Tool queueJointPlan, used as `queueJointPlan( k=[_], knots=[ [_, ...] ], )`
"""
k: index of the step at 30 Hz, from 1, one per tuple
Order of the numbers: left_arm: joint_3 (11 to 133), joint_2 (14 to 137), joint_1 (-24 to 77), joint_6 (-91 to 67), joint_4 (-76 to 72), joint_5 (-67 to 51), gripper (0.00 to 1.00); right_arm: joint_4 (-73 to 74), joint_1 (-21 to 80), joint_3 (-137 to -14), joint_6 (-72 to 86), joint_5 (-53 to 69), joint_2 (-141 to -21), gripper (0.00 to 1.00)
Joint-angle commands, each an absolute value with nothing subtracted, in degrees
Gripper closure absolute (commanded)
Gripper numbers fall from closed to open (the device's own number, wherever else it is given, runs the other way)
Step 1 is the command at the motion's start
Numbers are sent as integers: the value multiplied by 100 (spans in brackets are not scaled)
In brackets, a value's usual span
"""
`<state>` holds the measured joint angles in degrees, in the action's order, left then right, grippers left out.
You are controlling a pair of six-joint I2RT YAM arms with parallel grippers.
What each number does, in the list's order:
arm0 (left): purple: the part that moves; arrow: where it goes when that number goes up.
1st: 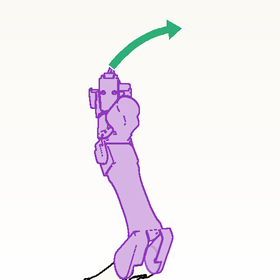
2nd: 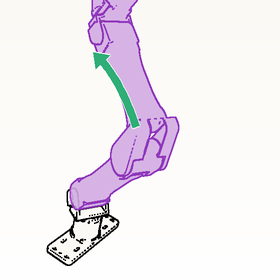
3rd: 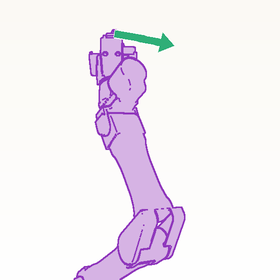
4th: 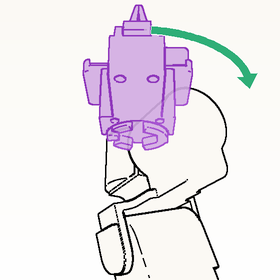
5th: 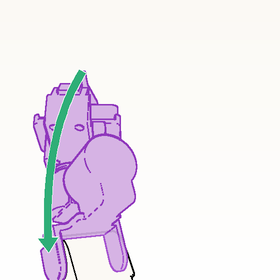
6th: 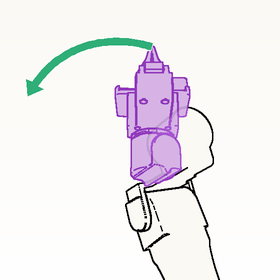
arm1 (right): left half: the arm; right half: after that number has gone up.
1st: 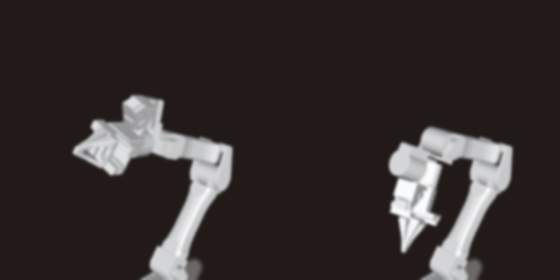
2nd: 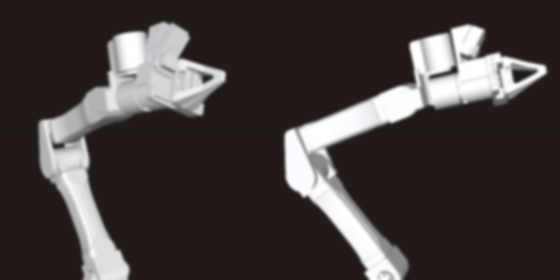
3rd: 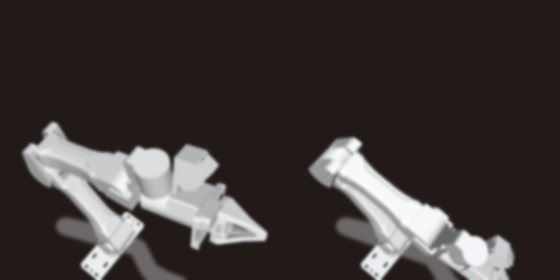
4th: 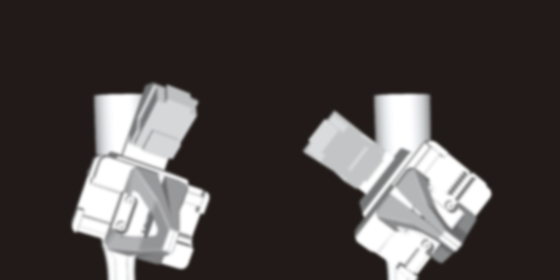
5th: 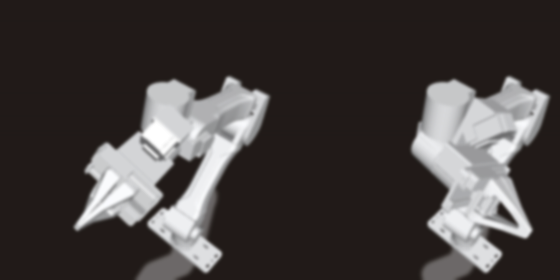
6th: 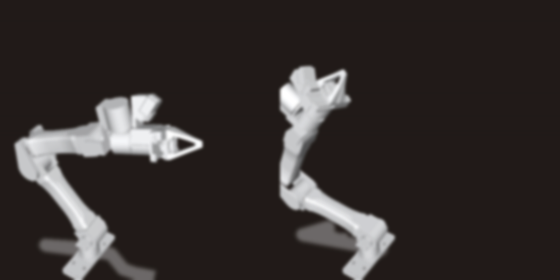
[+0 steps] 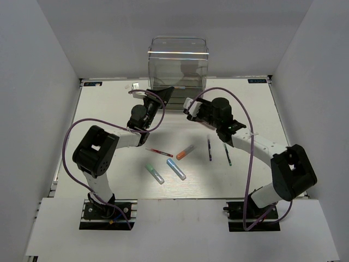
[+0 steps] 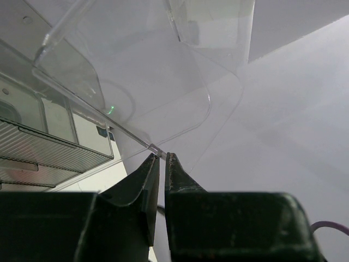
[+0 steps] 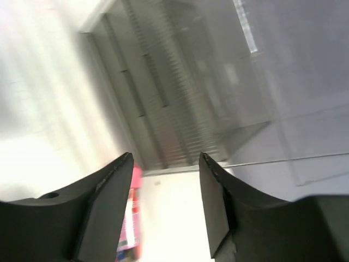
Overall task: Sort the stationery into containers
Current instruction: Pick up the stationery from the center of the board.
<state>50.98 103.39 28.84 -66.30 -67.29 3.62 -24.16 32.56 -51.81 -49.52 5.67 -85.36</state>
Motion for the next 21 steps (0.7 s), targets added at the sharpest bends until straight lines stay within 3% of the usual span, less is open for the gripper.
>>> queueJointPlan(
  k=[1, 7, 13, 21],
  knots=[
    [5106, 10020, 2874, -6601, -6943, 360, 100, -942, 3085, -5554, -4272, 1298, -8385, 44],
    [5054, 10020, 2874, -6601, -6943, 360, 100, 490, 2708, -5625, -4236, 1828, -8498, 47],
    [5001, 10020, 2874, -6601, -6943, 360, 100, 484, 2470, -5484, -4184, 1522, -8604, 26],
    [5001, 10020, 2874, -6601, -6943, 360, 100, 422, 1969, -5922, -4087, 967, -9281, 21]
  ],
)
